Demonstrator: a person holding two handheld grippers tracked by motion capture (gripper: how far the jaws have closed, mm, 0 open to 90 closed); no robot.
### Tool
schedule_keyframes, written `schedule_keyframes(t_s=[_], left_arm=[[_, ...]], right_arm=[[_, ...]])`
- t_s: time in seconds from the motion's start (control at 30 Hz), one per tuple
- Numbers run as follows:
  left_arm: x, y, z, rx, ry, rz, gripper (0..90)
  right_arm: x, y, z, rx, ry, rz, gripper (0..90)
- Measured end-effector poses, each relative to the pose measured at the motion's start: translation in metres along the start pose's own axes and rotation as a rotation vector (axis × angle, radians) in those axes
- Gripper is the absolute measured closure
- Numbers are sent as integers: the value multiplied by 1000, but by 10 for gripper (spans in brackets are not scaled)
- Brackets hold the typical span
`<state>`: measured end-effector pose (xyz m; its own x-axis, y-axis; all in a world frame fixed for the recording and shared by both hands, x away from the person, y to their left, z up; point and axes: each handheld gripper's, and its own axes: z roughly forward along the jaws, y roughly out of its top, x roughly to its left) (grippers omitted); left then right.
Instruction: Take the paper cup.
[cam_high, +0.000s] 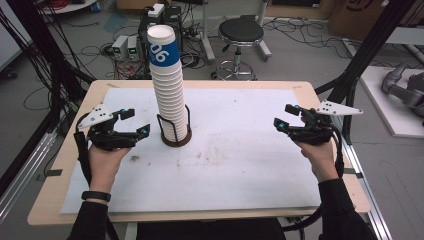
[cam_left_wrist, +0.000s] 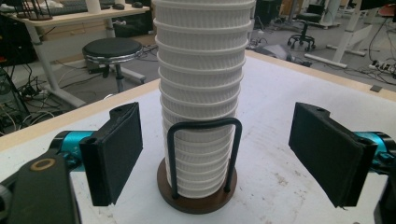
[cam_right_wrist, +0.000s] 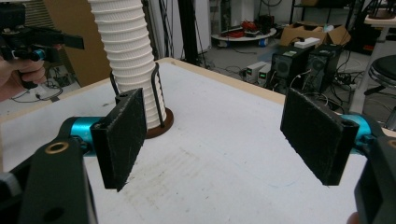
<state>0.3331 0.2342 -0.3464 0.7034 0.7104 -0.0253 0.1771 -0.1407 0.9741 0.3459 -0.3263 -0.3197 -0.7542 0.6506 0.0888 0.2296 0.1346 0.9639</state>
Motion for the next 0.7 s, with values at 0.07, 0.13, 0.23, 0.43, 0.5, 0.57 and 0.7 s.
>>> schedule_keyframes(t_s=[0.07, 0.13, 0.23, 0.43, 0.5, 0.57, 0.7], left_arm=[[0, 0, 0, 1, 0, -2, 175], [0, 0, 0, -2, -2, -6, 174], [0, 0, -1, -6, -4, -11, 174], [0, 2, 0, -28, -11, -25, 174], [0, 2, 0, -32, -19, -33, 174], [-1, 3, 0, -30, -23, -35, 174], [-1, 7, 1, -33, -46, -53, 166]], right_arm=[[0, 0, -1, -1, 1, 4, 231], [0, 0, -1, -5, -1, 4, 231], [1, 0, -1, -4, 2, 4, 231], [2, 0, 1, 6, 10, 0, 231], [3, 0, 1, 8, 8, -1, 231], [3, 0, 2, 6, 12, -4, 231], [3, 0, 3, 15, 13, -3, 230]])
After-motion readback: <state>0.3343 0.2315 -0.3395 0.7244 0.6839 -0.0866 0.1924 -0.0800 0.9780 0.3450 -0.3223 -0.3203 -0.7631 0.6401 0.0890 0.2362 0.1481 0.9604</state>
